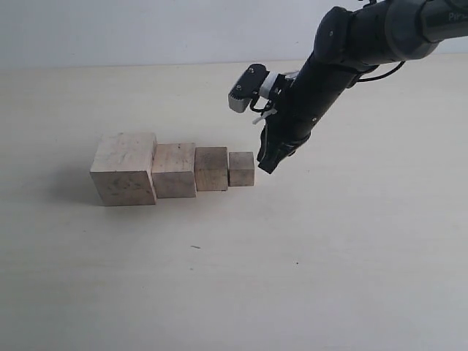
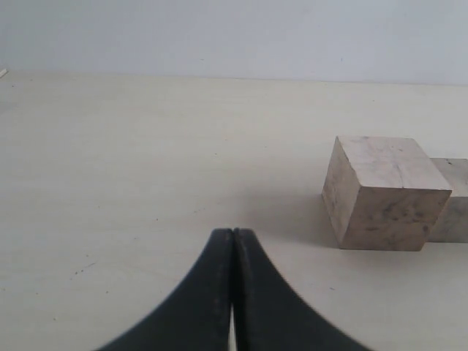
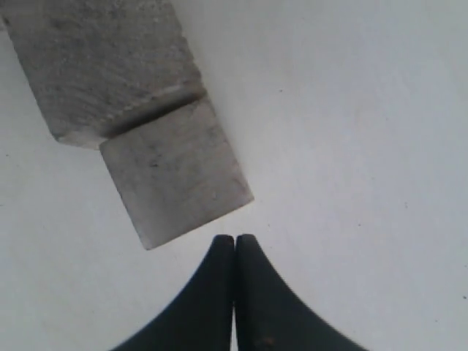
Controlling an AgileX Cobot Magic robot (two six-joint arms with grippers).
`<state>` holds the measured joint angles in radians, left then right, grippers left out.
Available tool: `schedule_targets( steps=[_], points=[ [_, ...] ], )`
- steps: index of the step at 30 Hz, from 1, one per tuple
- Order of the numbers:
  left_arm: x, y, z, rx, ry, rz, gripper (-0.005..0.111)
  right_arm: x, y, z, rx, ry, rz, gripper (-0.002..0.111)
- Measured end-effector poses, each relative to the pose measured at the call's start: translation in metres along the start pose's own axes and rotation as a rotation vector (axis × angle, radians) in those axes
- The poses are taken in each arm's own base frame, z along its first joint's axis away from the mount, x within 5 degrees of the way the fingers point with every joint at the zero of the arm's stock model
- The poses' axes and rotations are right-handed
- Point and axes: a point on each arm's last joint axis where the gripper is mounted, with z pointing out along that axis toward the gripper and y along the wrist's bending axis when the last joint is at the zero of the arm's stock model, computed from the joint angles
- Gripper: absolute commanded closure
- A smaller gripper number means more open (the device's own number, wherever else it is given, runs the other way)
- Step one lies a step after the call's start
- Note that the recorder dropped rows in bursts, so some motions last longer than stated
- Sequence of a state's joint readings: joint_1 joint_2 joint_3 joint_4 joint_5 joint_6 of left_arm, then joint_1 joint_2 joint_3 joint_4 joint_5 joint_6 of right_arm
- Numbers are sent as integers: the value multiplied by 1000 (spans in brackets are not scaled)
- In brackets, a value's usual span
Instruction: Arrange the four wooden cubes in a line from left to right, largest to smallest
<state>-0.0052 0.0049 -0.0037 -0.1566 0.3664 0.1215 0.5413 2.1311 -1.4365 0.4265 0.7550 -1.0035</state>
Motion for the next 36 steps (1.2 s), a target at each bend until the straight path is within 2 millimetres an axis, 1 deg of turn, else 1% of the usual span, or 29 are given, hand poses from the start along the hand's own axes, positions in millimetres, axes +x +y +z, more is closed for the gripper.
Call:
schedule_targets(
  steps=[5,12,24,31,33,35,36],
  points=[
    [0,0,0,0,0,0,107,0,0,2,-5,-1,7,108],
    [0,0,0,0,0,0,107,6,1,21,-54,17,52,108],
    [0,0,0,0,0,0,107,4,2,21,-68,-3,79,108],
    [0,0,0,0,0,0,107,5,1,21,-61,8,67,108],
    [0,0,0,0,0,0,107,9,0,19,-39,52,37,108],
    [0,0,0,0,0,0,107,11,-5,1,50,121,32,108],
    [0,0,0,0,0,0,107,11,-9,-18,140,159,38,108]
  ],
)
